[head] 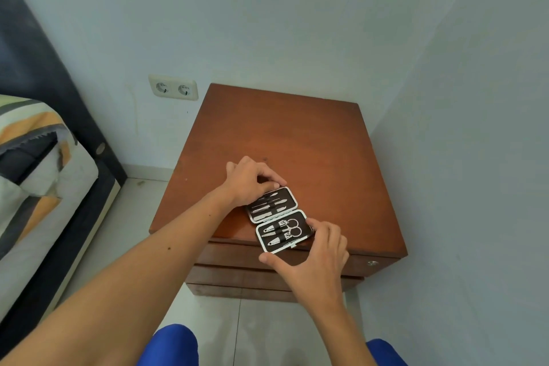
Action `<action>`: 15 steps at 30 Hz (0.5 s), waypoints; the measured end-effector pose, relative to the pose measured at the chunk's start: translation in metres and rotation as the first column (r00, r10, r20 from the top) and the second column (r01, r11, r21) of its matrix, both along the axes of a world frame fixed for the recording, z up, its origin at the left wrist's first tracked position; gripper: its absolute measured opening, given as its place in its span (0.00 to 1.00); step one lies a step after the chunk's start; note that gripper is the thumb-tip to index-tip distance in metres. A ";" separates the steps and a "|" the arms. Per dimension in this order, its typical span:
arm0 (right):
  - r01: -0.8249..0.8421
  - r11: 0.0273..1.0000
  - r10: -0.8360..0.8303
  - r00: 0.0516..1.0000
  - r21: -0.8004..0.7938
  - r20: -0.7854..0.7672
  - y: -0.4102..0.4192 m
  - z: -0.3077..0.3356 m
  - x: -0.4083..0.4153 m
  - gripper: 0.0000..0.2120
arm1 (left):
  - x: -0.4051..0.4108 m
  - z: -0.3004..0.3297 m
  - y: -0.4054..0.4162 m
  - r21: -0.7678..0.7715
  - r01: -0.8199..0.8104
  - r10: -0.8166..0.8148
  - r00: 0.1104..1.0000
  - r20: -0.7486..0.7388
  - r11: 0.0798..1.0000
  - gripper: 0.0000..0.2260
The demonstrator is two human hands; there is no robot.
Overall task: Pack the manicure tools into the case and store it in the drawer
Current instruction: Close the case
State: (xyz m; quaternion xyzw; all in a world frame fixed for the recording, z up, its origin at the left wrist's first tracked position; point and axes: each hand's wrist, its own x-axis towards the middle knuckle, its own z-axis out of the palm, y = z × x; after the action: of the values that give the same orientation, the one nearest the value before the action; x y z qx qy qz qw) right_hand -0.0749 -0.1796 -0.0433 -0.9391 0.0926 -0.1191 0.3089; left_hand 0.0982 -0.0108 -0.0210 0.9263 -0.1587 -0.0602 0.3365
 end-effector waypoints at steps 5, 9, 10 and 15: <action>-0.023 0.999 0.023 1.000 0.022 -0.005 -0.008 -0.004 -0.006 0.51 | 0.002 -0.005 -0.005 -0.016 0.003 -0.003 1.000 -0.004 1.000 0.08; -0.029 1.000 0.029 0.999 0.006 -0.014 -0.005 -0.005 -0.006 0.50 | 0.002 -0.006 -0.004 -0.013 0.020 -0.020 1.000 0.006 1.000 0.05; -0.031 1.000 0.031 0.999 0.000 -0.010 -0.004 -0.004 -0.006 0.50 | 0.002 -0.006 -0.003 -0.008 0.024 -0.024 1.000 0.001 1.000 0.04; 0.008 0.999 -0.008 1.000 0.035 0.003 0.002 -0.003 -0.004 0.45 | 0.002 -0.008 0.000 0.010 0.058 -0.058 0.998 -0.008 0.998 0.04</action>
State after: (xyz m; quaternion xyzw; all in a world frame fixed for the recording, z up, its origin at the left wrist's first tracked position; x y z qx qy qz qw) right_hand -0.0786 -0.1781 -0.0464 -0.9330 0.0978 -0.1202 0.3248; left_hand 0.0999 -0.0105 -0.0286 0.9227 -0.1839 -0.0742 0.3305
